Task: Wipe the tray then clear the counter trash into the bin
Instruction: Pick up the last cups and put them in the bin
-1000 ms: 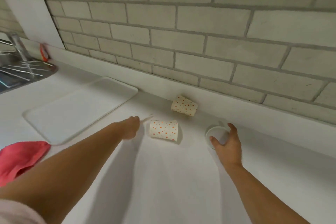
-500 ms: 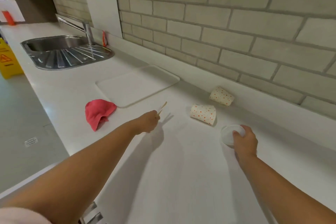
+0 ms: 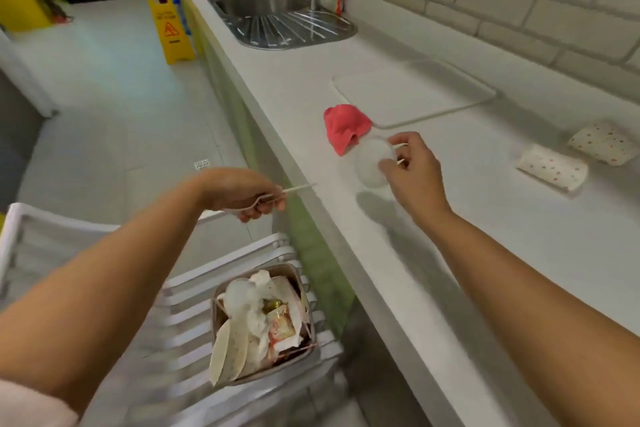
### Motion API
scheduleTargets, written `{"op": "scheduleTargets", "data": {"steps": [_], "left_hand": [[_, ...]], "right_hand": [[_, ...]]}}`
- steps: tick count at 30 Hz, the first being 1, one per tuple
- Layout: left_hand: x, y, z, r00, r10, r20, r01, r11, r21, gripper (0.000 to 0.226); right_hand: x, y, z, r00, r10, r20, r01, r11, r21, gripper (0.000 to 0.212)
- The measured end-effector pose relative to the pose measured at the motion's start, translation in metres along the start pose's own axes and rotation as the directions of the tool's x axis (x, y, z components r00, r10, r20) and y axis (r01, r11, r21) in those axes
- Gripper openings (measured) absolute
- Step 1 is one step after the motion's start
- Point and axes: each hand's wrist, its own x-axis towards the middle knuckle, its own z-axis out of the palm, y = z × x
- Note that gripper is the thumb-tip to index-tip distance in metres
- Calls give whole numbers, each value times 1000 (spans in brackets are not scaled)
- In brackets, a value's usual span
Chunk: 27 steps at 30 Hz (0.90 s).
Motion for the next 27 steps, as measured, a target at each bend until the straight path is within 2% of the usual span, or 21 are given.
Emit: {"op": "scheduleTargets", "data": {"steps": [2,5,7,10,14,16,19,24,27], "left_hand": [[-14,-33,-10,997,-76,-11,76,997,8,28],[-30,-82,-20,979,-183,-85,187,982,39,22],[-35,-110,-20,968,-237,-86,244,967,76,19],[-32,-140,-10,939,-333,-82,341,933,116,16],[-16,-167,9,925,-361,-116,377,907,188,15],[-6,-177,17,934,-325,-150,357,873,333,19],[5,-191,25,947,-301,-114,316,803,506,23],[9,-205,26,938,-333,-97,320,724,612,20],[11,-214,23,912,-390,-128,380,682,625,8]], "right_hand": [[-12,-12,32,988,-86,129,89,996,-19,24],[-28,-17,81,947,-136,291,161,985,-63,25],[-36,-10,108,913,-122,390,182,976,-121,29],[-46,16,141,868,-6,497,177,939,-296,31],[-60,50,174,815,162,556,138,878,-459,30],[-66,60,183,791,221,570,143,840,-524,29],[-70,75,198,760,288,583,152,794,-589,32],[-76,92,216,683,398,612,151,744,-651,43],[-76,95,222,662,414,625,147,746,-650,43]]}}
